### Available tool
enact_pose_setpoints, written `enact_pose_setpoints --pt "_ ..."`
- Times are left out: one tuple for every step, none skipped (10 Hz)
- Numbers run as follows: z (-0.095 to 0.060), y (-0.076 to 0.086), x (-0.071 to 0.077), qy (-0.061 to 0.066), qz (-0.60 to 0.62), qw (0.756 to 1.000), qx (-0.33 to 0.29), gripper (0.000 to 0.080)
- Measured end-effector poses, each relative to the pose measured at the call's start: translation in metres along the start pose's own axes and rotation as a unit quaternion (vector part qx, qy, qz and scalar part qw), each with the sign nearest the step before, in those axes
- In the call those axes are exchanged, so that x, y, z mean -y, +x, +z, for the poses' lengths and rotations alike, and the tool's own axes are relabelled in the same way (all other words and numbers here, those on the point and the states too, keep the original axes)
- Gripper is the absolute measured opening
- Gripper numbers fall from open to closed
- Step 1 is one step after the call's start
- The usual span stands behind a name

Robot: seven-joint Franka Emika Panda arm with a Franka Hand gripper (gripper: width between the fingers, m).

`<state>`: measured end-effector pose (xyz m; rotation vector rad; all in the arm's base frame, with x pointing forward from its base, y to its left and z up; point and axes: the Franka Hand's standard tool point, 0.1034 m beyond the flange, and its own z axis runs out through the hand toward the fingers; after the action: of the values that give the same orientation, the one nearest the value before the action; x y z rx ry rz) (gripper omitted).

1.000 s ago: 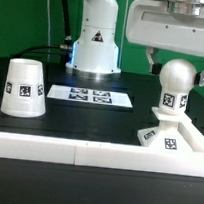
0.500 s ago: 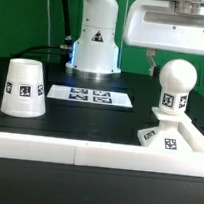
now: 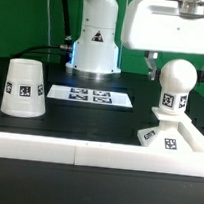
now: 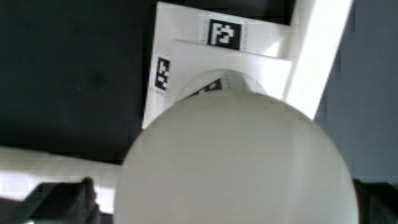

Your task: Assemble lamp

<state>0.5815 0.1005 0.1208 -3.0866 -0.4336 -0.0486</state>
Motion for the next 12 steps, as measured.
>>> enact_pose_setpoints --pt "0.0000 0.0000 0.0013 0.000 -0.046 0.999 0.000 0.0698" --pt "0.0003 -0.0006 0.0024 0.001 -0.083 0.997 0.002 0.0698" --pt "0.0008 -0.0015 0.0034 0.002 -0.123 0.992 0.004 0.0698" --pt "0.0008 -0.0015 0.0038 0.002 -0.153 0.988 0.005 0.0698" --pt "0.0013 -0.0018 0.0033 0.001 -0.190 0.982 0.006 0.0698" --pt "0.0018 -0.0020 0.0017 -0.003 -0.252 0.968 0.008 0.0698" --pt "0.0018 -0.0019 0.0017 -0.003 -0.257 0.966 0.008 0.0698" --pt "0.0017 -0.0019 0.0007 -0.003 -0.279 0.960 0.008 0.0698" --pt "0.0017 -0.0018 0.0006 -0.004 -0.274 0.962 0.007 0.0591" --pt "0.0016 -0.0017 0.0005 -0.004 -0.267 0.964 0.007 0.0591" --pt "0.0016 -0.0017 0.0005 -0.004 -0.259 0.966 0.007 0.0578" --pt "0.0016 -0.0018 0.0010 -0.002 -0.236 0.972 0.006 0.0578"
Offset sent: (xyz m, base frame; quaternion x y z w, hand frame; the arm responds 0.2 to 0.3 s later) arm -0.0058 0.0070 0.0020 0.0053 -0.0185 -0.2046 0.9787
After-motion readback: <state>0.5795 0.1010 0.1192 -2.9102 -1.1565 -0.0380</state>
